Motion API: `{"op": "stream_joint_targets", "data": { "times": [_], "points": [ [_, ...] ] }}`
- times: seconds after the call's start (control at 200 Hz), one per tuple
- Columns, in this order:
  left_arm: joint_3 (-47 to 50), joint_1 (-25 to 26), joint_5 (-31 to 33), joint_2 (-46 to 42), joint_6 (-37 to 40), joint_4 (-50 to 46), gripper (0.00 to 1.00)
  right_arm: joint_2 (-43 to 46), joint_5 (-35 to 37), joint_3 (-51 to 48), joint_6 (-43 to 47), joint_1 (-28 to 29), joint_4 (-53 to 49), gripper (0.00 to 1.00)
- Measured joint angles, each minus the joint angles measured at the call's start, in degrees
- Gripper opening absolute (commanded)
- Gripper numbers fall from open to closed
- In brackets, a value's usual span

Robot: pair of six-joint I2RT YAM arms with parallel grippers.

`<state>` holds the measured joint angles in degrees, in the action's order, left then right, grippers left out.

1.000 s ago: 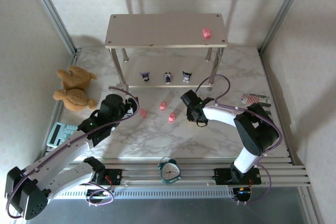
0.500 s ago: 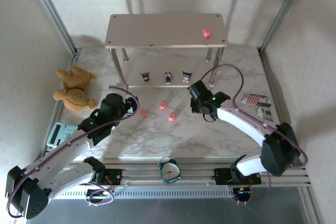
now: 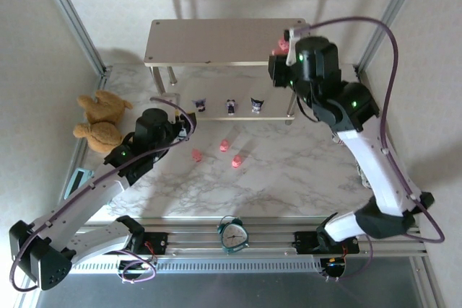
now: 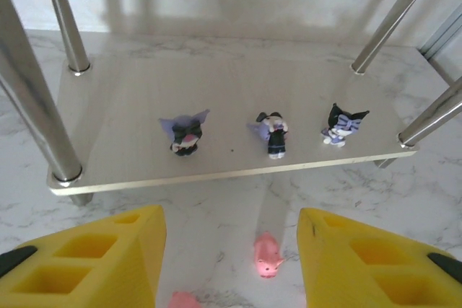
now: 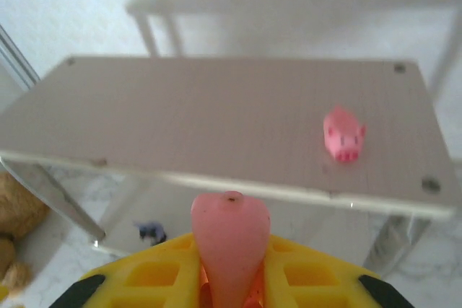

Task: Place and organize the plastic toys onto the shelf

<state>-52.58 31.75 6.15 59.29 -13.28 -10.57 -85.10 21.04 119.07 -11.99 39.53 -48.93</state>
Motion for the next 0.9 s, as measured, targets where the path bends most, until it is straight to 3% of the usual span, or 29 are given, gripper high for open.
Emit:
{"op": "stream_joint_targets", "data": {
  "times": [0.23, 0.345, 0.901],
  "points": [
    [-2.51, 0.00, -0.87, 2.58, 0.07, -1.27, 0.52, -18.78, -0.66, 24.06, 4.15, -3.37, -7.54, 0.23],
    [-3.30, -0.22, -0.90, 2.71, 0.26, -2.03, 0.52, -25.99, -1.84, 31.39, 4.81, -4.96, -10.69, 0.23],
    [-4.00, -1.22, -1.11, 2.80, 1.31, -2.80, 0.52, -32.24, -5.95, 31.93, 4.74, -7.30, -11.56, 0.23]
  ]
}}
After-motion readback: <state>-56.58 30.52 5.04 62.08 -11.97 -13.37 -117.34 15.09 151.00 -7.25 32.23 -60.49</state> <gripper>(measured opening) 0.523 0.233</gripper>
